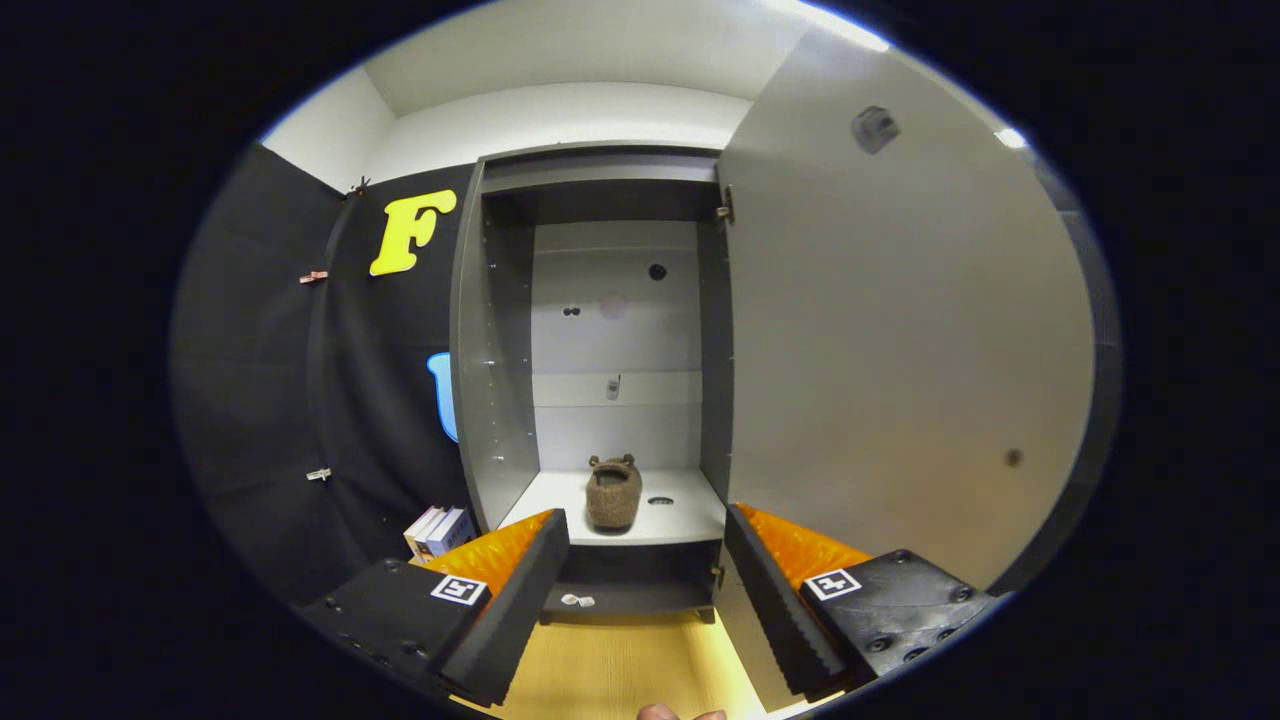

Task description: Open the shoe cabinet door, grab the shoes and put them into the shoe cabinet, then close the shoe cabinet door.

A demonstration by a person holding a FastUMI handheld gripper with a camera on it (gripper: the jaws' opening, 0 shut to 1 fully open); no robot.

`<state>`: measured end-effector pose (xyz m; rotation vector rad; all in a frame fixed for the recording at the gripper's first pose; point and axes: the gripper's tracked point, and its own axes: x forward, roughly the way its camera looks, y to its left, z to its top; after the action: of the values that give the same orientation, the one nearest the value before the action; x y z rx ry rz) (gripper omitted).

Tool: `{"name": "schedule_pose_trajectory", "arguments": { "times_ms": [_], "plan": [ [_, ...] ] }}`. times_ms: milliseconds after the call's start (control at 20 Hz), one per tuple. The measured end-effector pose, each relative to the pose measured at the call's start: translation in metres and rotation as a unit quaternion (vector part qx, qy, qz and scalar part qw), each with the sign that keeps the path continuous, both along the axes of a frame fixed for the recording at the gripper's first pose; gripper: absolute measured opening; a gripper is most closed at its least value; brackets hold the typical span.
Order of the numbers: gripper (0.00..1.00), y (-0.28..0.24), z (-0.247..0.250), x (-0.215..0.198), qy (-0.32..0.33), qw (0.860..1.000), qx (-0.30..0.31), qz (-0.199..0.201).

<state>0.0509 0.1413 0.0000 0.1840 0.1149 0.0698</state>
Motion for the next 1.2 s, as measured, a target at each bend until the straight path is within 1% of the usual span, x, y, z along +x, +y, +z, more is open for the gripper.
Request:
{"name": "schedule_pose_trajectory", "arguments": {
  "times_ms": [200, 350, 450, 550, 650, 750, 950, 1050, 1200],
  "plan": [
    [0.99, -0.036, -0.007, -0.031, -0.008, 1.0, -0.006, -0.025],
    [0.99, -0.065, -0.008, -0.056, -0.005, 0.999, 0.001, -0.043],
    [0.99, -0.085, -0.008, -0.07, -0.011, 0.999, 0.007, -0.047],
    [0.98, -0.094, -0.013, -0.083, -0.009, 0.999, 0.016, -0.037],
    [0.97, -0.108, -0.017, -0.092, -0.011, 0.999, 0.009, -0.036],
    [0.97, -0.128, -0.018, -0.099, -0.012, 0.999, -0.001, -0.047],
    [0.97, -0.183, -0.025, -0.097, -0.003, 0.995, -0.008, -0.097],
    [0.97, -0.208, -0.029, -0.088, 0.001, 0.993, -0.006, -0.121],
    [0.97, -0.235, -0.035, -0.073, 0.008, 0.989, 0.005, -0.146]
  ]
}}
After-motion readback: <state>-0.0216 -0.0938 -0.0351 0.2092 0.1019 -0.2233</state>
